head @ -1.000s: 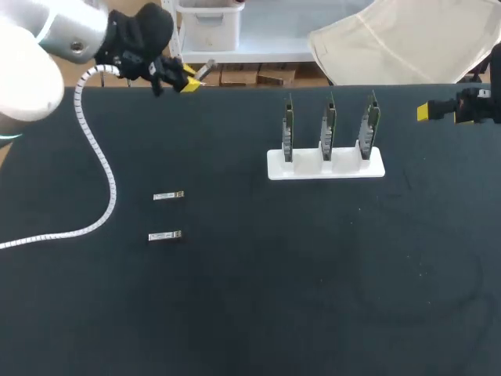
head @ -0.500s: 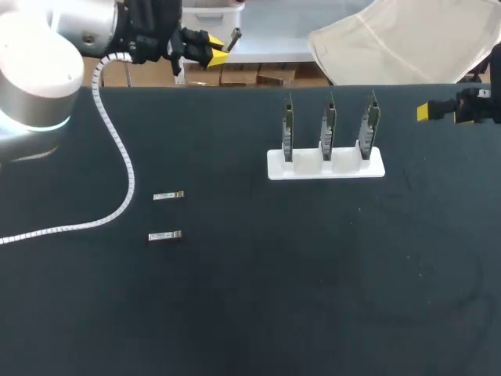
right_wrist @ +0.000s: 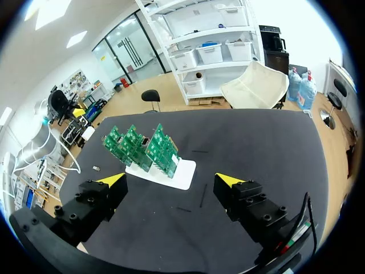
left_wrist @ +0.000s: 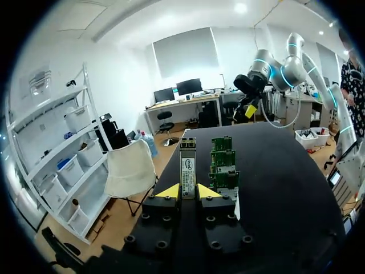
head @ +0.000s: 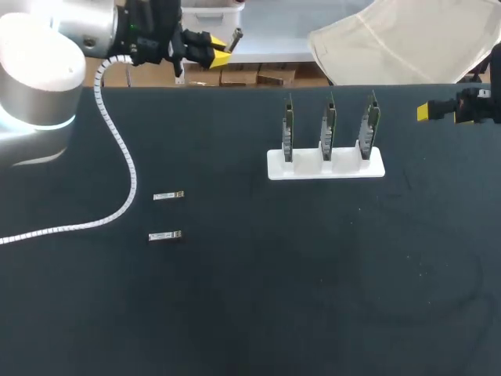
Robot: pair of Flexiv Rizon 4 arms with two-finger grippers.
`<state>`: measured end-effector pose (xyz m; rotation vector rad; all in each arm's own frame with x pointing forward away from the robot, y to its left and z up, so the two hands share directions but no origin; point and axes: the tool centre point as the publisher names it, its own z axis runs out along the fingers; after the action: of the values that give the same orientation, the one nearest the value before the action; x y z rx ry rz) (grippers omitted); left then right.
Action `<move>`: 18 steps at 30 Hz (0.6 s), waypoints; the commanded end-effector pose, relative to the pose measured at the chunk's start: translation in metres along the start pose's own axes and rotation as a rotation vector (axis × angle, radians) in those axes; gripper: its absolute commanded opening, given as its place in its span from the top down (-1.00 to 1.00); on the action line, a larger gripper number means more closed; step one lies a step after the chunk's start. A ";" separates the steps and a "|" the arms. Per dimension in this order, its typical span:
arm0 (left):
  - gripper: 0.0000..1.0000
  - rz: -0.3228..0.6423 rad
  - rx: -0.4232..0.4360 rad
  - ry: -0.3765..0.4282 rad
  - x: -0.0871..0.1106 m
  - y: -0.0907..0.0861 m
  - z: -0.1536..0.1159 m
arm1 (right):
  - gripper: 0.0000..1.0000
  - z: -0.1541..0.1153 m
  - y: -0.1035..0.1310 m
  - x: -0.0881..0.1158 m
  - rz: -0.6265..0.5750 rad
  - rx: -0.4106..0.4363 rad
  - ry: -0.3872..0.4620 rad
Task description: Pick up the optical module with the left hand, and insert it into the network port with the right hand.
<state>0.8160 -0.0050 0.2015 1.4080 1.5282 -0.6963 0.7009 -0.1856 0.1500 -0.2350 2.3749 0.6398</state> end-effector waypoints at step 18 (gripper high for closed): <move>1.00 -0.101 0.134 -0.237 -0.019 -0.034 0.038 | -1.00 -0.001 0.001 0.000 0.001 0.006 -0.001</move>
<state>0.7857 -0.0481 0.2050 1.3096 1.4208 -0.9855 0.7009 -0.1857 0.1501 -0.2350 2.3749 0.6399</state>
